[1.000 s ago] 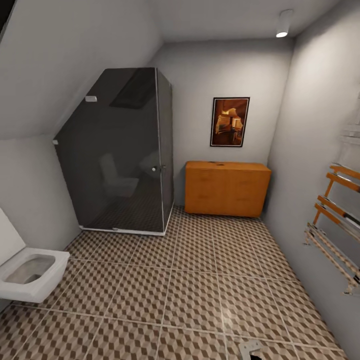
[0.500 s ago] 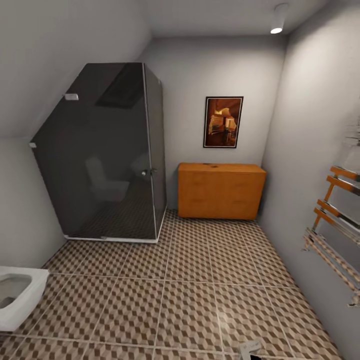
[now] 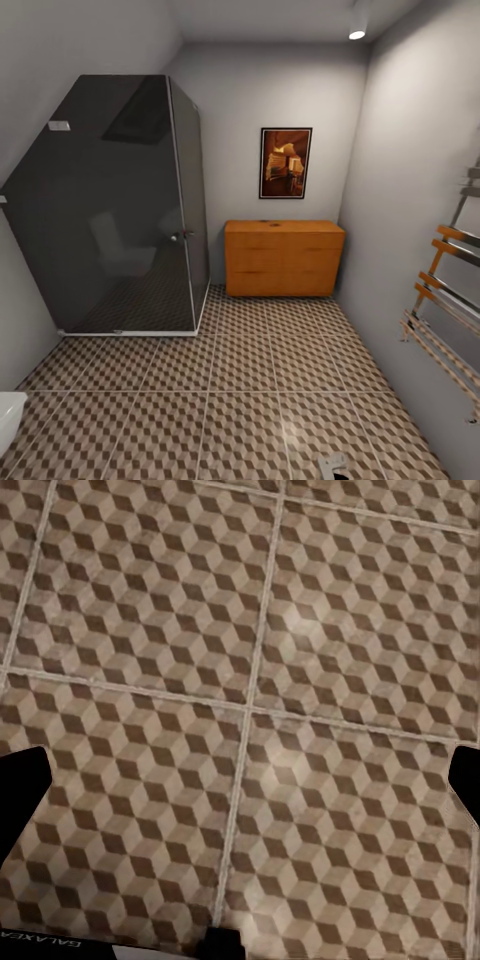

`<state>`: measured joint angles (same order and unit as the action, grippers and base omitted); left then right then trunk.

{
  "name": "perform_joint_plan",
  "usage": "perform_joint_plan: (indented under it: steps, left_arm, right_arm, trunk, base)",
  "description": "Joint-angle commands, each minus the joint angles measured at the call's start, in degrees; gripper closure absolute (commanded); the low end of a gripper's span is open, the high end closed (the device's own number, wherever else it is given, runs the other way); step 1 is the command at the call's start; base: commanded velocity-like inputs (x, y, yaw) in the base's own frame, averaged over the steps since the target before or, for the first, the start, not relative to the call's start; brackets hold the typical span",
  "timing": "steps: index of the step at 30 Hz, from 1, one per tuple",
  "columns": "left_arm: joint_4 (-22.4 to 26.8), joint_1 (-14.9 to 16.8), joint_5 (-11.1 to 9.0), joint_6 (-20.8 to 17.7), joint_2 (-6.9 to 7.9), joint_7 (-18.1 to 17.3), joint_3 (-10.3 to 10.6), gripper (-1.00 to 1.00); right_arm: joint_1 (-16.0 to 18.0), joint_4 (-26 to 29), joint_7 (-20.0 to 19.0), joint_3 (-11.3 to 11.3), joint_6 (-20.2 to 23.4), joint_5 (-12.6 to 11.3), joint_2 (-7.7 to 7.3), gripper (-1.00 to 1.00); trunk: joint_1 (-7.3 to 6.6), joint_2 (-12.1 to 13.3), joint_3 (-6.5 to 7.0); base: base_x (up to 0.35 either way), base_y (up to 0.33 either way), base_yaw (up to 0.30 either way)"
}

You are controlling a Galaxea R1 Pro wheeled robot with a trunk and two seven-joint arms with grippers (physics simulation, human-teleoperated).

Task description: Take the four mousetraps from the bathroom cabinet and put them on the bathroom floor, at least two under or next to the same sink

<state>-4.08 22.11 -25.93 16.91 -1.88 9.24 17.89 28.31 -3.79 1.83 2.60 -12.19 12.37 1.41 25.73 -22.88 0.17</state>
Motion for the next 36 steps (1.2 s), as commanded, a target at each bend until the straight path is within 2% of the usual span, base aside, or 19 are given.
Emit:
perform_joint_plan:
  steps: [1,36]
  left_arm:
    - [-0.23,0.08,-0.34,0.32,-0.05,0.07,0.48,-1.0]
    - [-0.23,0.11,-0.34,0.33,-0.12,0.15,0.48,-1.0]
  right_arm:
    - [0.08,-0.25,0.19,0.29,-0.37,0.47,-0.01,-1.0]
    - [0.08,-0.27,0.54,0.26,-0.46,0.55,-0.01,-1.0]
  trunk:
    - [0.06,-0.04,-0.02]
    - [0.06,-0.04,-0.02]
  base:
    - [0.328,0.0,-0.006]
    - [0.328,0.0,0.0]
